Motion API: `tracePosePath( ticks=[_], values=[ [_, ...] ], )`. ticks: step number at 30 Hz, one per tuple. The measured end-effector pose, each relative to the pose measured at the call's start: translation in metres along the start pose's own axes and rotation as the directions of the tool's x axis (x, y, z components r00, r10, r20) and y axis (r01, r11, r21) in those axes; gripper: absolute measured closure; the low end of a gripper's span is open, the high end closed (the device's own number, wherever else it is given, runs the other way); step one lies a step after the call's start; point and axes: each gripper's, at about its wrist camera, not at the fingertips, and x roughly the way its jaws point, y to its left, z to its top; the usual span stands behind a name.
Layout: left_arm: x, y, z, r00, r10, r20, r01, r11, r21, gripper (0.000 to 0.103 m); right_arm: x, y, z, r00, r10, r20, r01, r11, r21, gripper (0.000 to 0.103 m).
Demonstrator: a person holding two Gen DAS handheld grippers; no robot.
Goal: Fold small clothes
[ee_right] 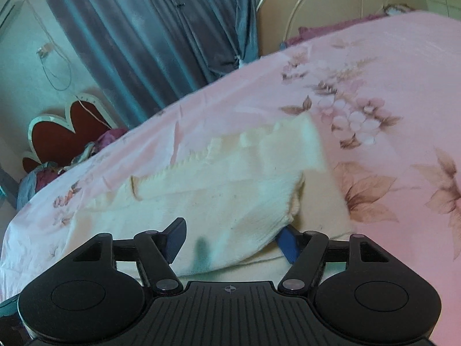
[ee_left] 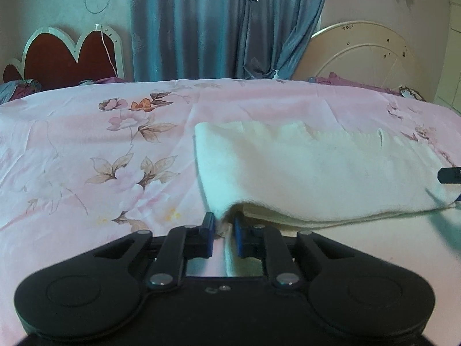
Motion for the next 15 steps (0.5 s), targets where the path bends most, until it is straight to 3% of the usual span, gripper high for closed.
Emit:
tracePosePath(
  ticks=[1, 2, 3, 6, 10, 13, 15],
  values=[
    [0.001, 0.000, 0.000, 1.000, 0.000, -0.001, 0.000, 1.000, 0.000, 0.089, 0.002, 0.000, 0.000, 1.000, -0.016, 0.003, 0.016, 1.000, -0.007, 0.059],
    [0.001, 0.000, -0.001, 1.000, 0.000, 0.000, 0.000, 1.000, 0.000, 0.089, 0.004, -0.001, 0.000, 1.000, -0.027, 0.001, 0.027, 1.000, -0.013, 0.088],
    [0.001, 0.000, -0.001, 1.000, 0.001, 0.001, -0.001, 1.000, 0.002, 0.089, 0.006, -0.002, 0.000, 0.999, -0.032, -0.002, 0.032, 0.999, -0.015, 0.098],
    [0.000, -0.001, -0.001, 1.000, 0.008, 0.008, -0.008, 1.000, 0.008, 0.089, 0.006, 0.003, 0.004, 0.999, -0.043, 0.011, 0.044, 0.996, -0.078, 0.100],
    [-0.001, -0.004, -0.002, 1.000, 0.024, 0.010, -0.024, 0.999, 0.033, 0.091, -0.018, 0.011, 0.012, 0.994, -0.037, 0.103, 0.057, 0.978, -0.200, 0.100],
    [-0.001, -0.005, -0.003, 1.000, 0.019, 0.002, -0.019, 0.999, 0.037, 0.091, 0.001, -0.015, 0.008, 0.994, -0.106, -0.026, 0.100, 0.983, -0.154, 0.100],
    [-0.001, -0.002, -0.001, 1.000, 0.008, -0.009, -0.008, 1.000, 0.024, 0.091, 0.003, -0.018, 0.006, 0.994, -0.087, -0.061, 0.075, 0.982, -0.172, 0.100]
  ],
)
